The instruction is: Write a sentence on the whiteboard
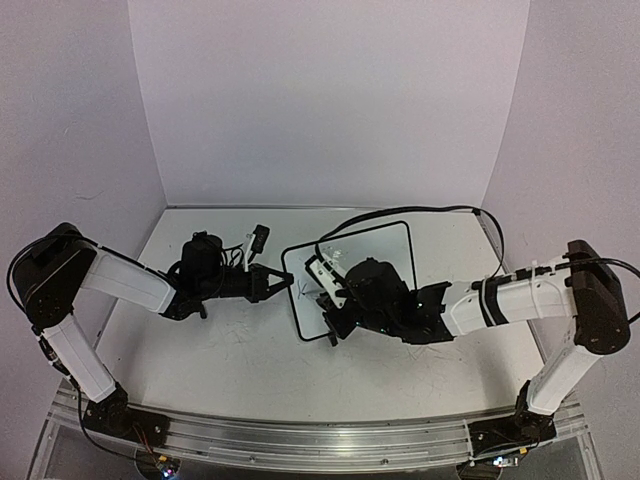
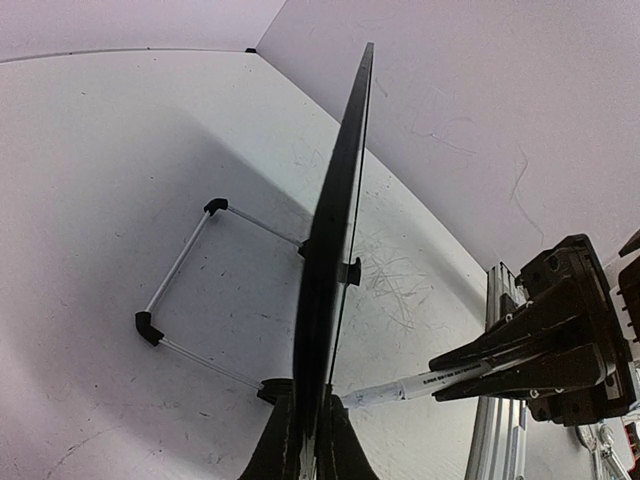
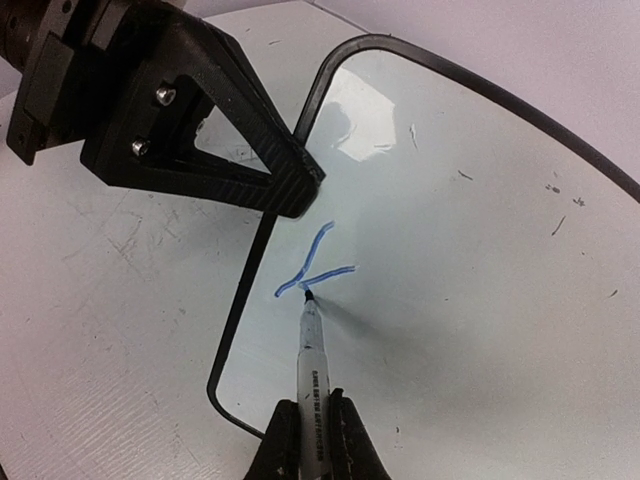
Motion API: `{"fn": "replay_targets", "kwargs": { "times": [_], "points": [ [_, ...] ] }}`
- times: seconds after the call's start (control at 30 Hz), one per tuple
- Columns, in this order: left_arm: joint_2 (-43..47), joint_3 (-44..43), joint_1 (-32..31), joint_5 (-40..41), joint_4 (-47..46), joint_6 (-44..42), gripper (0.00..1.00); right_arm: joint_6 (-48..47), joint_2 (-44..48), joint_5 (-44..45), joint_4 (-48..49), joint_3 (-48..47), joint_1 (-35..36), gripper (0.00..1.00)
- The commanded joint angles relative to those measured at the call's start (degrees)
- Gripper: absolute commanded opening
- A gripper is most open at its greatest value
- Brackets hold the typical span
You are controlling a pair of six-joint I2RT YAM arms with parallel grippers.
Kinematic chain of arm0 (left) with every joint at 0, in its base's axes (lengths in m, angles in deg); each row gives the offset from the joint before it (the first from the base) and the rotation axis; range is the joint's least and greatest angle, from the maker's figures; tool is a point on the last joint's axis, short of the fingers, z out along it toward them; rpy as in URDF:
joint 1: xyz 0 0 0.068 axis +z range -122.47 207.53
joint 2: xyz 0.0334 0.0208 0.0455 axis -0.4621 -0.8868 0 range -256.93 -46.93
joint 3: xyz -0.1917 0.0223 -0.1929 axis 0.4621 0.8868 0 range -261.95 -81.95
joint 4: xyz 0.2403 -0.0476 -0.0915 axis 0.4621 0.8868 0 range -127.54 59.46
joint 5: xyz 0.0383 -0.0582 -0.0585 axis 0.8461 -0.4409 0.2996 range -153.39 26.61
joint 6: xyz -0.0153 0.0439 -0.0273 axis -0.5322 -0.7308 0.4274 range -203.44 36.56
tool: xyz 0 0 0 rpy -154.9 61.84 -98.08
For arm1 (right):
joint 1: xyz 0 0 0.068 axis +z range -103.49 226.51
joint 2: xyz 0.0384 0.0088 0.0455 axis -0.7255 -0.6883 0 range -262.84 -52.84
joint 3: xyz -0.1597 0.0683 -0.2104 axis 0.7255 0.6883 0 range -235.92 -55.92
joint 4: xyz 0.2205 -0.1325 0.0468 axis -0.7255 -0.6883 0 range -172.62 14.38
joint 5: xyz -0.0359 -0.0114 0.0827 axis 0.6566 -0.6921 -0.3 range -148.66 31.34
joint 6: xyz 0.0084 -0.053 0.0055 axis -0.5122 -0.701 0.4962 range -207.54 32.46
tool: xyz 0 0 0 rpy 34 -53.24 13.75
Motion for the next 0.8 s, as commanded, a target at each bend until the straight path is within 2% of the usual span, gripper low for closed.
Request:
{"fn": "replay_targets", "kwargs": {
  "times": [0.0, 0.53, 0.77],
  "points": [
    [2.3, 1.1, 0.1, 0.3, 1.6, -1.0, 0.0, 1.0, 1.7, 3.7, 0.0, 1.1, -0.4, 0.0],
    [2.1, 0.9, 0.2, 0.3, 1.8, -1.1, 0.0, 0.9, 1.8, 4.3, -0.1, 0.6, -0.4, 0.0],
    [2.1, 0.7, 0.2, 0.2, 1.8, -1.0, 0.0, 0.2, 8.2, -2.6, 4.7, 3.0, -0.6, 0.0]
  ]
}}
